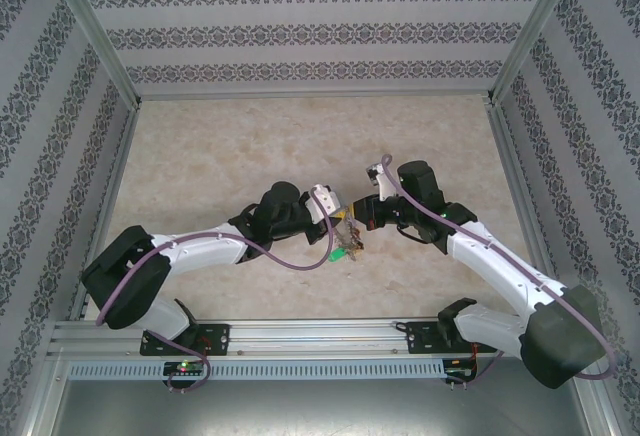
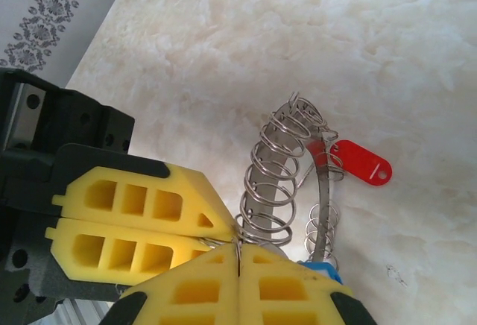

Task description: Put the keys on the keyring

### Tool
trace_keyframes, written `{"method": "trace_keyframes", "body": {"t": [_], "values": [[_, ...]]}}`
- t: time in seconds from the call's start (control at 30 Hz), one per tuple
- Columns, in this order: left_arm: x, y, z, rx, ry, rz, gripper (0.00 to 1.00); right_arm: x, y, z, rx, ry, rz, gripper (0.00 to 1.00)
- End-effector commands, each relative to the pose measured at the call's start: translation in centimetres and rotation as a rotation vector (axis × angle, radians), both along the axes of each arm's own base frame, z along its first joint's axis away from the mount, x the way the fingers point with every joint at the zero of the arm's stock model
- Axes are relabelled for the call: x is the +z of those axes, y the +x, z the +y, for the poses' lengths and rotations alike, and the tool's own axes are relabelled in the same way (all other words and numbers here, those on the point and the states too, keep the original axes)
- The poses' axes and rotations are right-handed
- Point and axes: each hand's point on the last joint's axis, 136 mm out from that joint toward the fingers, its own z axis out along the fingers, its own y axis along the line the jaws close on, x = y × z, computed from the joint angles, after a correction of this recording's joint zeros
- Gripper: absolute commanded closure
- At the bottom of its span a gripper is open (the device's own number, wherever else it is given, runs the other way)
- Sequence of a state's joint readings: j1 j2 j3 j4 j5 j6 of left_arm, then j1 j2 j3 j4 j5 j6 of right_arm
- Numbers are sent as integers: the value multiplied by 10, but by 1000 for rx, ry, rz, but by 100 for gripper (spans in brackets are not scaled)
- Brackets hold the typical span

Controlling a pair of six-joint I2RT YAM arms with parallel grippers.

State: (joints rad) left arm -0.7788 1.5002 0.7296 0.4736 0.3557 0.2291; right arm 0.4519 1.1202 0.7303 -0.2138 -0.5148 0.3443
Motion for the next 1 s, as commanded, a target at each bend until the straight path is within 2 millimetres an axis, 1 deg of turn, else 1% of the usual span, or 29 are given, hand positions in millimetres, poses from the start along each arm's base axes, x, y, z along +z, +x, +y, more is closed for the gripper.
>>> {"method": "trace_keyframes", "body": {"t": [0.0, 0.13, 0.27, 0.4, 0.43, 0.53, 0.63, 0.8, 0.97], "values": [[10, 13, 3, 70, -62, -31, 100, -5, 11, -12, -79, -2, 11, 100], [10, 13, 4, 79, -78, -28, 100, -7, 13, -15, -98, 3, 19, 100], [9, 13, 4, 81, -96, -26, 100, -8, 12, -11, -87, 24, 35, 100], [4, 13, 3, 84, -92, -9, 100, 3, 9, -3, -46, 66, 10, 100], [3, 13, 3, 85, -89, -7, 98, 7, 8, -2, -33, 80, 2, 100], [0, 12, 3, 74, -72, -2, 84, 16, 5, 5, 15, 105, -11, 100], [-5, 10, 2, 57, -39, 7, 80, 20, 3, 8, 39, 112, -23, 100], [-5, 8, 1, 36, -11, 5, 75, 23, 2, 10, 56, 116, -33, 100], [-4, 6, -1, 7, 25, 1, 74, 26, 1, 12, 70, 120, -40, 100]]}}
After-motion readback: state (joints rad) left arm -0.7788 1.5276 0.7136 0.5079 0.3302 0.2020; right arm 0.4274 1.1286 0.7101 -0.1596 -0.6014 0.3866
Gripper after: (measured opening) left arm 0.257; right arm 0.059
